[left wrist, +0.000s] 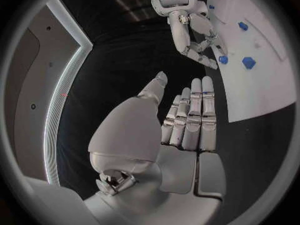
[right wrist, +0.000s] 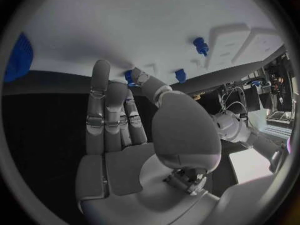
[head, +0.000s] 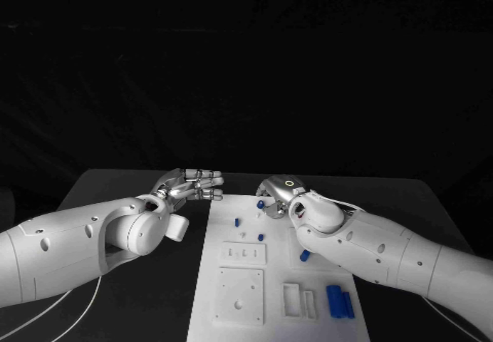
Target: Assemble the parts on the task board
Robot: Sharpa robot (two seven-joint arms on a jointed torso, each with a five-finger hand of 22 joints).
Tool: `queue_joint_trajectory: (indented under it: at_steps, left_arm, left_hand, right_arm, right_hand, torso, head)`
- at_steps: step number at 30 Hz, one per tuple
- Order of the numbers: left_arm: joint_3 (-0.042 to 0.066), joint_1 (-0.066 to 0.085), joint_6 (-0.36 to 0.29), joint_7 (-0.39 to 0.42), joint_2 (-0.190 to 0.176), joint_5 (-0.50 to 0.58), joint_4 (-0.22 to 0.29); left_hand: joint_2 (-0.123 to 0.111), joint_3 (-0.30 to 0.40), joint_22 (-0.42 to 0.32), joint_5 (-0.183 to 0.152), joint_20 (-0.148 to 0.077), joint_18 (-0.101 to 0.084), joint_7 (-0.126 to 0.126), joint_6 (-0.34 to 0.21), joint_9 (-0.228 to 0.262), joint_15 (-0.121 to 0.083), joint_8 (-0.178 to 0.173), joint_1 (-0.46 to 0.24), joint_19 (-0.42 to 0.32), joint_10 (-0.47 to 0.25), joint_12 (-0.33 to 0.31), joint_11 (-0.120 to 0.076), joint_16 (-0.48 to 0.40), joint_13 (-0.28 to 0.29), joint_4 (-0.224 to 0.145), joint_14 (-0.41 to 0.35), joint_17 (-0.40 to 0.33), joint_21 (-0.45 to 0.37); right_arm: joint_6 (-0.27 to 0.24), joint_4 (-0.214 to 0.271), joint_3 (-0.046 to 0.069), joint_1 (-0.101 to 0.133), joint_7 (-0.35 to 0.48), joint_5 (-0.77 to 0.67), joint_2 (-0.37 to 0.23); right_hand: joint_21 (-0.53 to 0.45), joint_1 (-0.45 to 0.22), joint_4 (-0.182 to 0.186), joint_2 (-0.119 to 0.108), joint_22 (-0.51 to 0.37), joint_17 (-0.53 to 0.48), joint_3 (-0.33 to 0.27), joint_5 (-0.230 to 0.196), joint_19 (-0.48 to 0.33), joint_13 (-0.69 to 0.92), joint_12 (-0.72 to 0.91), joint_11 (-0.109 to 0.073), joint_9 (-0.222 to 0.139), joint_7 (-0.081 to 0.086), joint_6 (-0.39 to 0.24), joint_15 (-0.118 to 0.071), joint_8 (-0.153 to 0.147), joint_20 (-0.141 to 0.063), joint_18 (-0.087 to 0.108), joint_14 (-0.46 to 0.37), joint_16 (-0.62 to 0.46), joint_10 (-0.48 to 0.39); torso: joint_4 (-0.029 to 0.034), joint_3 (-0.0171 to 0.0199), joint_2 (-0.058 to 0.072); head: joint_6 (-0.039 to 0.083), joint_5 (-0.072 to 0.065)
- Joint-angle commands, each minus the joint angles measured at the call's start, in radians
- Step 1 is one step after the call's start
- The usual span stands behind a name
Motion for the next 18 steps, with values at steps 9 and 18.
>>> queue_joint_trajectory:
  at_steps: [9, 18]
  left_arm:
    - [0.001, 0.003, 0.010, 0.004, -0.003, -0.003, -0.002]
    - [0.001, 0.003, 0.009, 0.006, -0.007, -0.003, -0.012]
  left_hand:
    - [0.003, -0.002, -0.002, -0.004, 0.003, -0.008, 0.000, -0.011, -0.001, 0.003, -0.003, 0.000, -0.007, -0.010, 0.005, 0.003, -0.002, 0.001, -0.005, -0.003, 0.000, 0.005]
    - [0.003, -0.002, -0.002, -0.004, 0.003, -0.008, 0.000, -0.010, -0.001, 0.003, -0.003, 0.000, -0.007, -0.010, 0.005, 0.003, -0.002, 0.001, -0.005, -0.003, 0.000, 0.005]
  right_arm:
    - [-0.057, 0.065, 0.000, 0.000, 0.011, 0.033, -0.058]
    - [-0.069, 0.172, 0.045, 0.000, 0.014, 0.098, -0.183]
  right_hand:
    - [-0.030, 0.022, 0.018, -0.005, -0.016, -0.008, -0.029, -0.009, 0.025, 0.000, -0.003, 0.002, -0.001, 0.002, 0.001, 0.006, -0.002, 0.004, 0.010, 0.000, 0.007, -0.010]
    - [-0.025, -0.020, 0.035, -0.009, 0.000, -0.005, 0.084, -0.020, 0.019, 0.003, 0.001, -0.040, 0.001, 0.032, 0.058, -0.020, 0.000, -0.017, -0.013, 0.001, 0.010, 0.159]
  torso:
    - [-0.0054, 0.0018, -0.002]
    - [-0.0186, 0.0078, -0.006]
  head:
    - [0.008, 0.003]
    - [0.023, 0.007]
